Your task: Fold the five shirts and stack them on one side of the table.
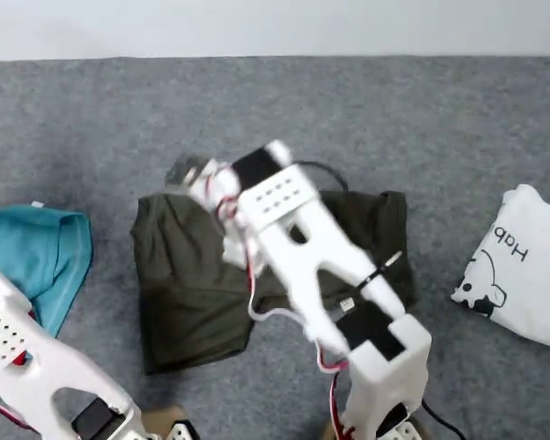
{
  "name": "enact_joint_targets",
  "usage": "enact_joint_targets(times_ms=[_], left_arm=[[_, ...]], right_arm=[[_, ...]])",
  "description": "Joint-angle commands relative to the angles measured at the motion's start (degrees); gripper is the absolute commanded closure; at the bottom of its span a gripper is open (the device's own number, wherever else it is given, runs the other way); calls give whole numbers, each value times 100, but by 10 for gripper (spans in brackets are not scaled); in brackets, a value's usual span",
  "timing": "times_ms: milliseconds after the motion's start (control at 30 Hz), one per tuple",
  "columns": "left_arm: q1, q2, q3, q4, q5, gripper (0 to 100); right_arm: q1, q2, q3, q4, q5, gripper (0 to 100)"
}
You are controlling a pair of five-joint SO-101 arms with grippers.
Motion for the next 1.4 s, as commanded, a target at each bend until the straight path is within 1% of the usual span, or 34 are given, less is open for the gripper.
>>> enact_joint_targets(times_ms=[0,300,533,700,900,1033,1300,1367], left_arm=[[-18,-62,-31,149,-70,994],[-53,-53,-31,149,-62,994],[-44,-44,-31,149,-70,994],[-44,-44,-31,149,-62,994],[-44,-44,-31,149,-62,994],[-53,-44,-31,149,-62,994],[-53,-53,-31,141,-62,994],[-53,-53,-31,141,-62,994]], right_arm=[[-462,-435,413,145,-62,842],[-1508,-418,1073,-286,-62,702],[-2316,-409,1090,-505,-70,698],[-2378,4,1090,-927,-35,699],[-2457,787,826,-831,-9,699],[-2484,1147,404,-637,431,699],[-2457,1965,-220,-356,985,701],[-2440,2167,-396,-321,1108,723]])
